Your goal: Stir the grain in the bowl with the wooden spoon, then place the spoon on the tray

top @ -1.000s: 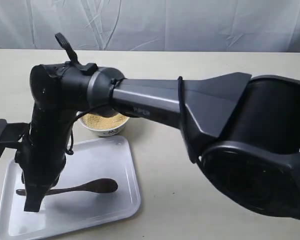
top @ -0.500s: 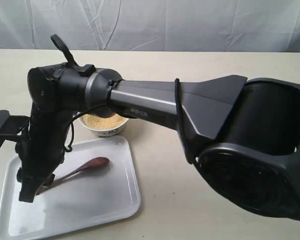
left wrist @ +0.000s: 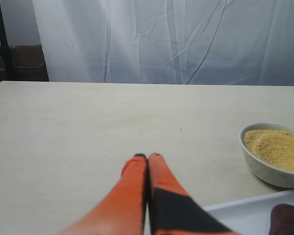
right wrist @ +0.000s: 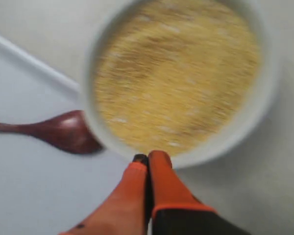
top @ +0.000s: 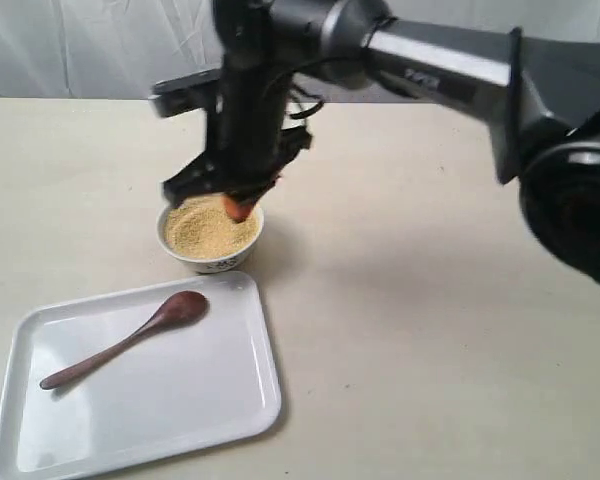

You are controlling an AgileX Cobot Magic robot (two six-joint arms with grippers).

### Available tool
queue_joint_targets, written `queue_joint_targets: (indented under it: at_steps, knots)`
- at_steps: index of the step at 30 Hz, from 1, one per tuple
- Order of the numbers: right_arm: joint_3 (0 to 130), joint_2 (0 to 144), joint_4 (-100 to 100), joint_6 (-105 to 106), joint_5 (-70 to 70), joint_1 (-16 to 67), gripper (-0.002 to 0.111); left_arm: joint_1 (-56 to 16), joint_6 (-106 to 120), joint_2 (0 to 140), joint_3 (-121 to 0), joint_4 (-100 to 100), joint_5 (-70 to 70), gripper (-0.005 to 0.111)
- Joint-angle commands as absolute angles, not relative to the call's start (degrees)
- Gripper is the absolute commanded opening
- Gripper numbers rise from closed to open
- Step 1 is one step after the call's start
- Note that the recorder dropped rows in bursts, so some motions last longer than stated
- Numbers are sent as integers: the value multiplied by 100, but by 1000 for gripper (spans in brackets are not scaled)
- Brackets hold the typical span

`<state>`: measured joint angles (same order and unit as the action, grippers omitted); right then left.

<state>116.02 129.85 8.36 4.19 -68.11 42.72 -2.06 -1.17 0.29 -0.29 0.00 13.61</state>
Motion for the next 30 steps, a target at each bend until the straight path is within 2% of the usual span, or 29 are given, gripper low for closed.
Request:
queue_joint_targets:
  at_steps: [1,7,9,11,16,21,25,30]
  knots:
    - [10820,12230,644,-116,-6996,3175,0,-180,-112,0,0,-30,1322,0]
    - [8732,10815,98,-224,-6393,2171,0,-180,-112,0,0,-30,1322,0]
    - [7156,9630,-194,-532,-5651,1588,0,-180,-112,0,0,-30,1322,0]
    - [6264,8697,-531,-602,-5249,1371,0,-180,-112,0,0,-30,1322,0]
    - [4178,5807,-817,-615,-4054,1335,0,-180,-112,0,0,-30,1322,0]
    - [3070,3512,-516,-615,-3285,1335,0,-180,-112,0,0,-30,1322,0]
    - [2929,1737,-506,-615,-3638,1335,0,-180,-112,0,0,-30,1322,0]
    - [2929,761,-493,-615,-3617,1335,0,-180,-112,0,0,-30,1322,0]
